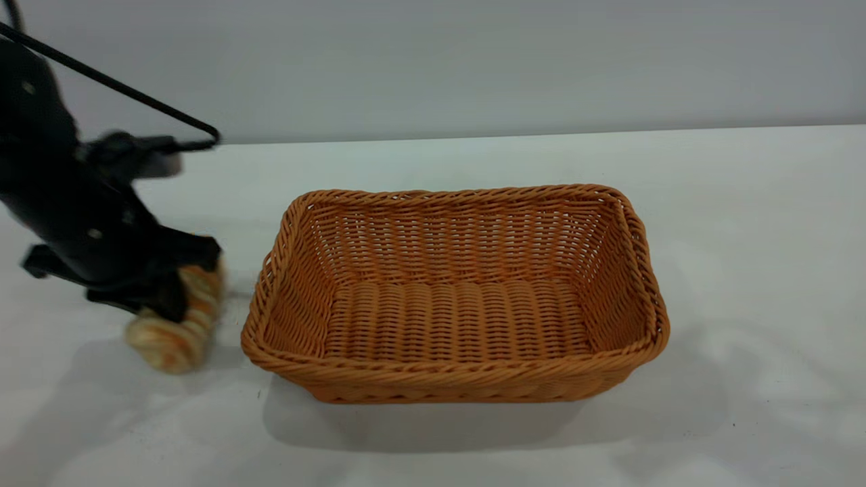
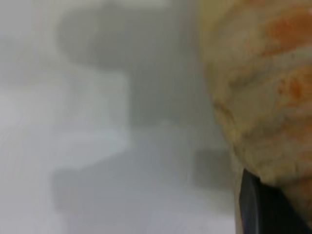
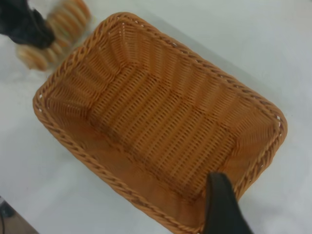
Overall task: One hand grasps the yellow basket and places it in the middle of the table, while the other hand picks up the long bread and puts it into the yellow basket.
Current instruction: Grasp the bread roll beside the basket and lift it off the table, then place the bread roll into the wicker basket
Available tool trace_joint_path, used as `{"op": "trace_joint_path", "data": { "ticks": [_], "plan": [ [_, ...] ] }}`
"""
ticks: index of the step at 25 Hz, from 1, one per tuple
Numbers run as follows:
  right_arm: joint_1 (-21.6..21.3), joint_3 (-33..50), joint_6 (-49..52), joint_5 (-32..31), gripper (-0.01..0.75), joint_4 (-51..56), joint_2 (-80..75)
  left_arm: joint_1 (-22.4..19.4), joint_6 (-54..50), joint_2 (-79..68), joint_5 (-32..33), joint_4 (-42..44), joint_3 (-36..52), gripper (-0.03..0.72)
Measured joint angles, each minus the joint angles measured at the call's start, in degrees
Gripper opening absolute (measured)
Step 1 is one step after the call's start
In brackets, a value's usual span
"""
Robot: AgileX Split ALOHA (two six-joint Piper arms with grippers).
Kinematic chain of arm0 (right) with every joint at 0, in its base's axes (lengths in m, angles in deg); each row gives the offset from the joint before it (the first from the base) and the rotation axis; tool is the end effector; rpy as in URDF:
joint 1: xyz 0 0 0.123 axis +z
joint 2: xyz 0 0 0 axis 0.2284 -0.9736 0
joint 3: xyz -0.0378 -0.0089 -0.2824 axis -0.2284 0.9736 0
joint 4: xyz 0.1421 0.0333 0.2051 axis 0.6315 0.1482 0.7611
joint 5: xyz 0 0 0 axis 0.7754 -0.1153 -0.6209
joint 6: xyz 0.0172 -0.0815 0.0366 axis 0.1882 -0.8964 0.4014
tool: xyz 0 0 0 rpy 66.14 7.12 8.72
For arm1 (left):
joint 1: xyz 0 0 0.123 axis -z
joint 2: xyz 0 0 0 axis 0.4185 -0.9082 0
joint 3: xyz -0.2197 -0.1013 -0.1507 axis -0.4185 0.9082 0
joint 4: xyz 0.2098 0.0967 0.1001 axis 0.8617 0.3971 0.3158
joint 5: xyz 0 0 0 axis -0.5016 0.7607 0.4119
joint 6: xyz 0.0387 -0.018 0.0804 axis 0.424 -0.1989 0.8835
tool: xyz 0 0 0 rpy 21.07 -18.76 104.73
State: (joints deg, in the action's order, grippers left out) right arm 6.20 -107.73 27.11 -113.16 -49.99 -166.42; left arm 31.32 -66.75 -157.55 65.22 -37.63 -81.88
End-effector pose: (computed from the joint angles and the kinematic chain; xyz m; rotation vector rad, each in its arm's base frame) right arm 0.2589 0.1156 0.3242 -0.7199 2.2775 0.3851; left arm 0.3533 -0.0440 0.0720 0.0068 2.7397 -0.1123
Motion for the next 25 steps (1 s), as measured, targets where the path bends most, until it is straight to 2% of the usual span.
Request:
{"op": "trace_joint_path", "data": {
  "ticks": [3, 7, 12, 17, 25],
  "plan": [
    [0.0, 0.0, 0.0, 0.0, 0.486, 0.1, 0.0, -0.8, 0.0, 4.8, 1.6, 0.1, 0.1, 0.108],
    [0.0, 0.0, 0.0, 0.0, 0.486, 0.5, 0.0, 0.6, 0.1, 12.1, 3.1, -0.1, 0.2, 0.107],
    [0.0, 0.0, 0.0, -0.2, 0.486, 0.9, 0.0, 7.0, -0.1, 18.2, 2.3, -0.1, 0.3, 0.107],
    [0.0, 0.0, 0.0, -1.0, 0.486, 1.1, 1.3, 14.0, -0.1, 18.4, -2.0, -0.2, 0.3, 0.107],
    [0.0, 0.0, 0.0, -2.5, 0.486, 1.1, 7.5, 20.1, -2.4, 15.3, -8.5, -0.3, 0.3, 0.105]
  ]
}}
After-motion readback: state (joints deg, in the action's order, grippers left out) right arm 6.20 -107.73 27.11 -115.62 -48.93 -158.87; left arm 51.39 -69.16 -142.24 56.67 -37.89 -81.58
